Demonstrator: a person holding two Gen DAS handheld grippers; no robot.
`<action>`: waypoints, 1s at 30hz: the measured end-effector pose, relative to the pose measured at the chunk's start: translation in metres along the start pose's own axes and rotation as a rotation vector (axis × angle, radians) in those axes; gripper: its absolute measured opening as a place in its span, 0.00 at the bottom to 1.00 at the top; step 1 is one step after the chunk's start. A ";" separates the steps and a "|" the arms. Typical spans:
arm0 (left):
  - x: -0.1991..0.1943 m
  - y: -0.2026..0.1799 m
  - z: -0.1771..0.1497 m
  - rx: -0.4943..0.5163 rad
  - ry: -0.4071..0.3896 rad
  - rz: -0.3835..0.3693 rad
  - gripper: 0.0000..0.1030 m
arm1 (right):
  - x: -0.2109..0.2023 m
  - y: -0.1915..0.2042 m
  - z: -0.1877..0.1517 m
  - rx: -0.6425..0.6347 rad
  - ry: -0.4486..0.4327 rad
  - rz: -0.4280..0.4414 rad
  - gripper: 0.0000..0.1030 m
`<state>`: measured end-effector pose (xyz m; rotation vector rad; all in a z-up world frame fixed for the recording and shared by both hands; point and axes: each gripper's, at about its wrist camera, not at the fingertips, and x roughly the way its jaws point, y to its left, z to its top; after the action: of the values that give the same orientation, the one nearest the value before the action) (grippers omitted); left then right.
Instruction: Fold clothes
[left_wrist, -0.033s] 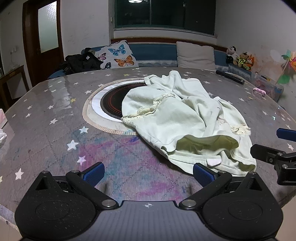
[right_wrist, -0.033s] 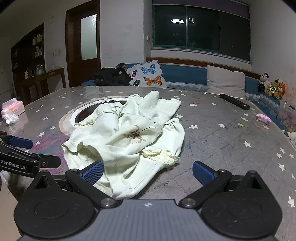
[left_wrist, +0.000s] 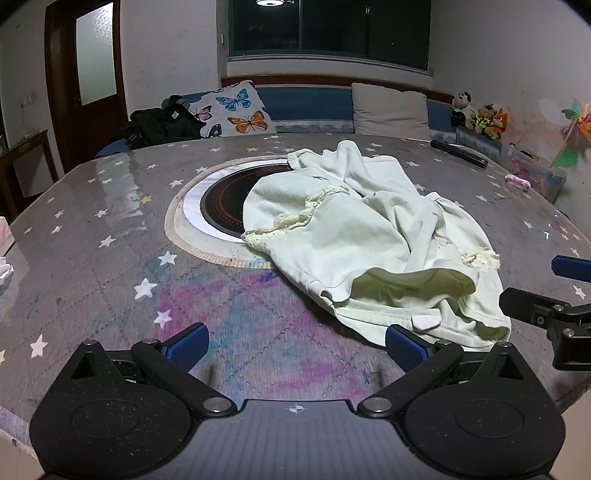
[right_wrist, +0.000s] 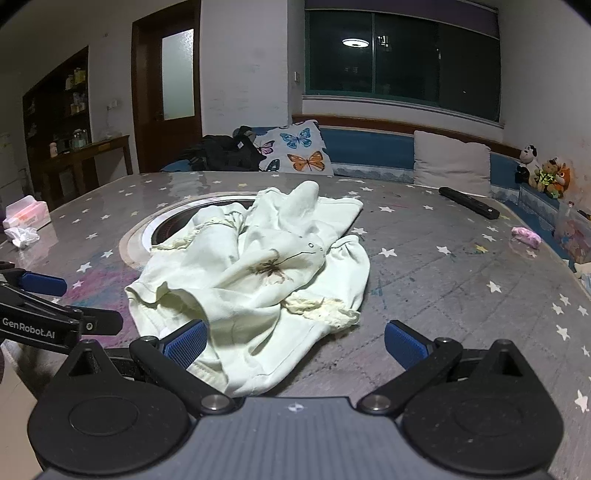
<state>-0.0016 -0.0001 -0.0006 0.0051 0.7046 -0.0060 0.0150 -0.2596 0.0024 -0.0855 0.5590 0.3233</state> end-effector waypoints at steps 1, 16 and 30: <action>-0.001 0.000 -0.001 0.001 0.001 -0.001 1.00 | 0.000 0.001 0.000 0.000 0.000 0.000 1.00; -0.006 -0.001 -0.014 -0.006 0.029 -0.033 1.00 | -0.005 0.012 -0.014 -0.016 0.024 0.012 1.00; 0.001 0.002 -0.022 -0.027 0.065 -0.048 1.00 | -0.001 0.008 -0.018 0.003 0.049 0.016 1.00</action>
<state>-0.0149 0.0020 -0.0176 -0.0379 0.7695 -0.0422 0.0026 -0.2552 -0.0126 -0.0858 0.6096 0.3368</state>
